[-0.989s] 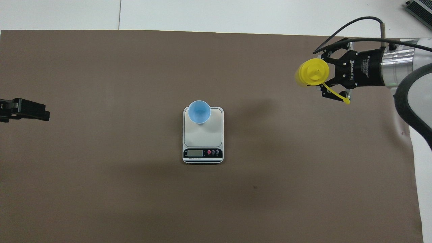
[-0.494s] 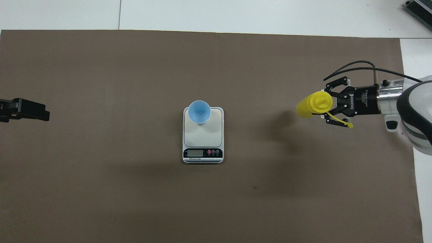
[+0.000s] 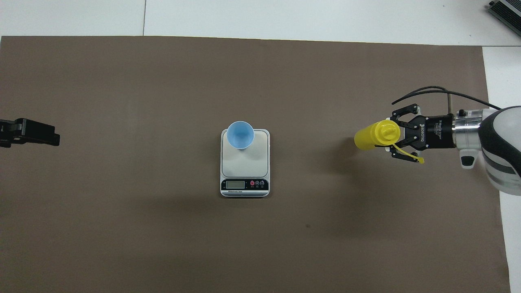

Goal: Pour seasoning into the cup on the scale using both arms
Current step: 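Lower the yellow bottle onto the table and open the right gripper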

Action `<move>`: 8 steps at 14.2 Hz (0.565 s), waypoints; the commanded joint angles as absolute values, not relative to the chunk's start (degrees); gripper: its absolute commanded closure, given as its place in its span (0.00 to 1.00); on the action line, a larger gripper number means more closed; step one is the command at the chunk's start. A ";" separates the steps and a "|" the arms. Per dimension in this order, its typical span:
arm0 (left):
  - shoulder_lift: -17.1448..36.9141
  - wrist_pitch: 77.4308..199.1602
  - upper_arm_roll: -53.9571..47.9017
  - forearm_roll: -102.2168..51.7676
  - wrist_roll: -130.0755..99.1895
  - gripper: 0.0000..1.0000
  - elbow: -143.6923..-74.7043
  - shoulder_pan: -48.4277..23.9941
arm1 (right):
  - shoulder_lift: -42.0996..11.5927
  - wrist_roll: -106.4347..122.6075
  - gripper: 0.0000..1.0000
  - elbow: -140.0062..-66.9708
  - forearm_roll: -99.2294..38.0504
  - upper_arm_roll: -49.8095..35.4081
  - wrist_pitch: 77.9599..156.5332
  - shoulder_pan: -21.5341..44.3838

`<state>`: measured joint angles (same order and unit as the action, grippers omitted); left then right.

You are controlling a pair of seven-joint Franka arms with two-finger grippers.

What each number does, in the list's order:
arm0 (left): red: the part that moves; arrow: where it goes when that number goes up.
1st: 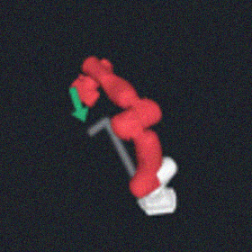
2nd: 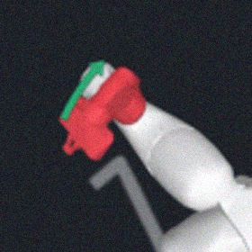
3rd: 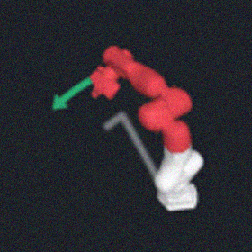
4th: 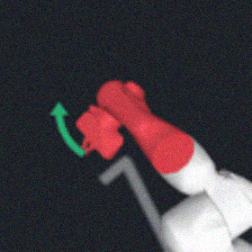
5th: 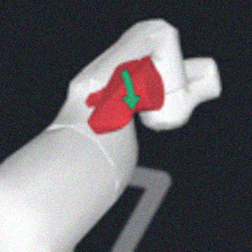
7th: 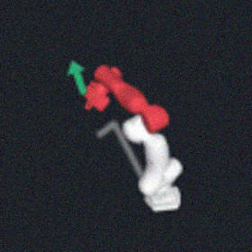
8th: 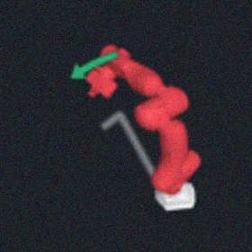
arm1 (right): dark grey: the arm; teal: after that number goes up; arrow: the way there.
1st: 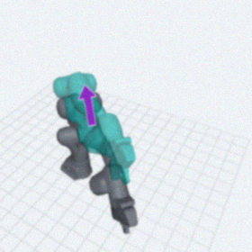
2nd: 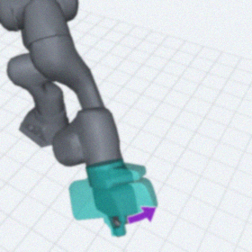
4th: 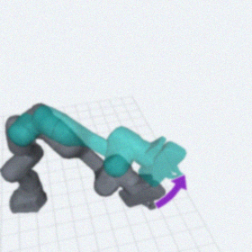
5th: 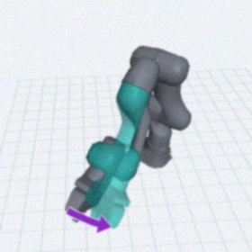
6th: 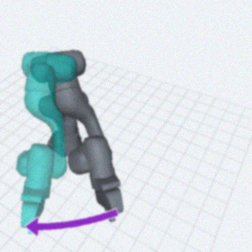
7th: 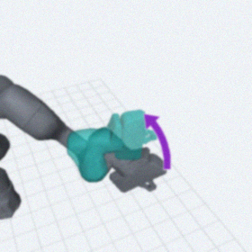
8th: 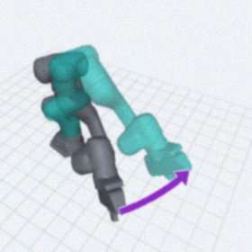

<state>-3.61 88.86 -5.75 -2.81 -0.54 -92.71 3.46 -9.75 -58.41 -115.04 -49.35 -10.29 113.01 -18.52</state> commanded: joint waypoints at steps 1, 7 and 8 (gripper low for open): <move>-4.57 88.15 -5.98 -2.29 -0.88 0.00 -93.43 3.96 | -7.65 -57.12 0.98 -119.00 -51.59 -10.99 116.44 -18.99; -4.57 88.15 -5.98 -2.29 -0.88 0.00 -93.43 3.96 | -7.65 -60.21 0.00 -118.92 -50.80 -10.81 117.33 -19.42; -4.57 88.15 -5.98 -2.29 -0.88 0.00 -93.43 3.96 | -7.56 -60.03 0.00 -118.83 -50.54 -10.81 117.25 -19.51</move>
